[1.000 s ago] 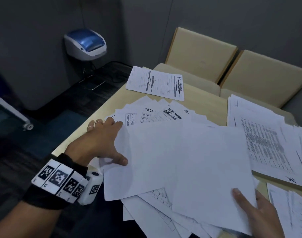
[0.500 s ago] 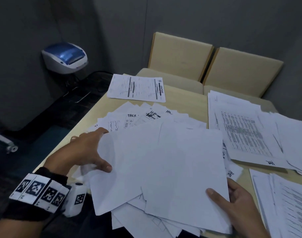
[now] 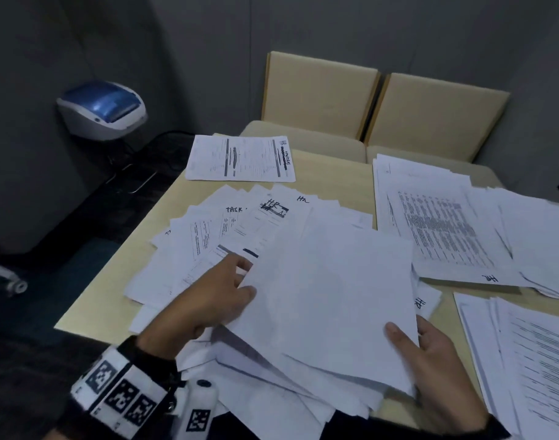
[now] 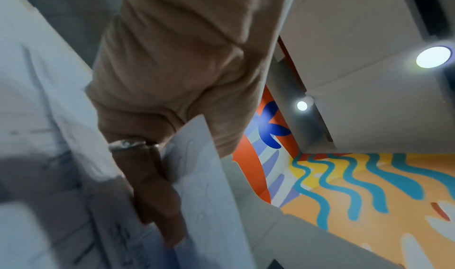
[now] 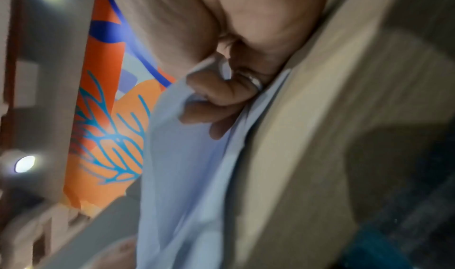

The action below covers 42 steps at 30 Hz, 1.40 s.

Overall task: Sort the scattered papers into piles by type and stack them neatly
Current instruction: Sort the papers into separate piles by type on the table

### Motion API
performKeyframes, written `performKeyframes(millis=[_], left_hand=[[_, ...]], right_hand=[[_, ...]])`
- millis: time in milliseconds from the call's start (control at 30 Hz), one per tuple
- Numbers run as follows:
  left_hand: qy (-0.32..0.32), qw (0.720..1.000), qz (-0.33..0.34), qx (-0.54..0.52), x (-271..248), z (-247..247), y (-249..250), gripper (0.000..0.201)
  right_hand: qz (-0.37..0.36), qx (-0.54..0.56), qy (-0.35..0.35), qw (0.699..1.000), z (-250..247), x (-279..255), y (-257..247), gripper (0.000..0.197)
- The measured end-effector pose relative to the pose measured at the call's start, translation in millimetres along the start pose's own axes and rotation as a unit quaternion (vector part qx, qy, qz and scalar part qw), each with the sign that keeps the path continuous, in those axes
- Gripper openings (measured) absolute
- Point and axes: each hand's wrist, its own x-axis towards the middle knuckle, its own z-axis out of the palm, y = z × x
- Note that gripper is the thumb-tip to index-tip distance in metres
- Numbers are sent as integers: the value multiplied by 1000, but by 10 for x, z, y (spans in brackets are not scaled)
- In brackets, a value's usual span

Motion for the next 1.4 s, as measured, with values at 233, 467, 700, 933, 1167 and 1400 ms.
performKeyframes(millis=[233,467,700,933,1167,1400], left_hand=[[-8,994,60,93,-9,60,-23,15],[-49,993,-12,-102,-53,120,76,56],[-109,989,10,-101,-48,199,-17,37],[-93,995,1,-42,-95,213,32,66],[-53,999,7,-3,-54,244,27,65],[-46,999,12,-7,-80,249,-33,43]], right_hand=[[93,117,-58,987,-154,-16,-201,16],[60,45,-76,994,-38,-23,-155,33],[33,5,-54,998,23,-19,-108,64],[36,20,-16,999,69,-51,-128,34],[13,-18,-8,1000,37,-15,-83,31],[-28,-116,0,993,75,-17,10,15]])
